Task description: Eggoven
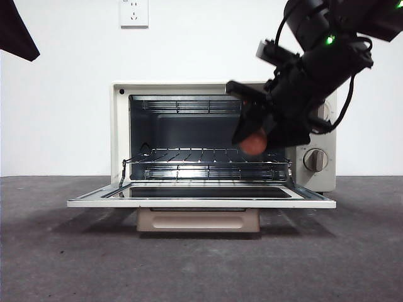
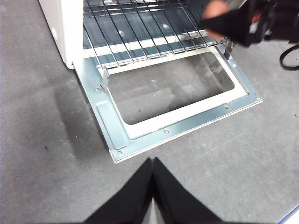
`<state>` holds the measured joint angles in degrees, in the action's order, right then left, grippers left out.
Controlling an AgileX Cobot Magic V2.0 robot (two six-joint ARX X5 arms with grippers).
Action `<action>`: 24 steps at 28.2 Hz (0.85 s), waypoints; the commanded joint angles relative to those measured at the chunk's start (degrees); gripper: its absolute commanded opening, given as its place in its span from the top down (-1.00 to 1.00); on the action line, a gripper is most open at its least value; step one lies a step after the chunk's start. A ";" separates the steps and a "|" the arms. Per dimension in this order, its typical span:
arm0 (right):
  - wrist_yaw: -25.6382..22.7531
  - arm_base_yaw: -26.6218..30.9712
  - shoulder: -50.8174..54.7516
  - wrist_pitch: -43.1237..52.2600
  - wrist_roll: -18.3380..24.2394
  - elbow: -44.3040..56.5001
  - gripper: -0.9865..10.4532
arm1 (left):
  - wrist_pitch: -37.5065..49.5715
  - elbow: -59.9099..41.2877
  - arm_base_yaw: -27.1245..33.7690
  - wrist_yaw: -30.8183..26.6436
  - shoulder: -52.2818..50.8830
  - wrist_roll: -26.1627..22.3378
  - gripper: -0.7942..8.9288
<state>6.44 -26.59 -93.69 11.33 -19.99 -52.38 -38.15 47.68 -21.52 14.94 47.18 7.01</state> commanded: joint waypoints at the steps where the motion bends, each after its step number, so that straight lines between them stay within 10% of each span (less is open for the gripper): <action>1: -0.44 -0.42 -1.44 0.66 -0.50 -0.94 0.82 | 0.33 0.42 -0.24 0.11 0.24 0.33 0.82; 24: -0.52 -1.07 -1.44 0.55 -0.61 -0.94 0.31 | 0.13 0.42 -0.24 0.11 0.24 0.33 0.82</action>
<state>5.98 -27.33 -94.32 11.38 -19.99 -52.38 -38.20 47.68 -21.52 14.94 47.18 7.01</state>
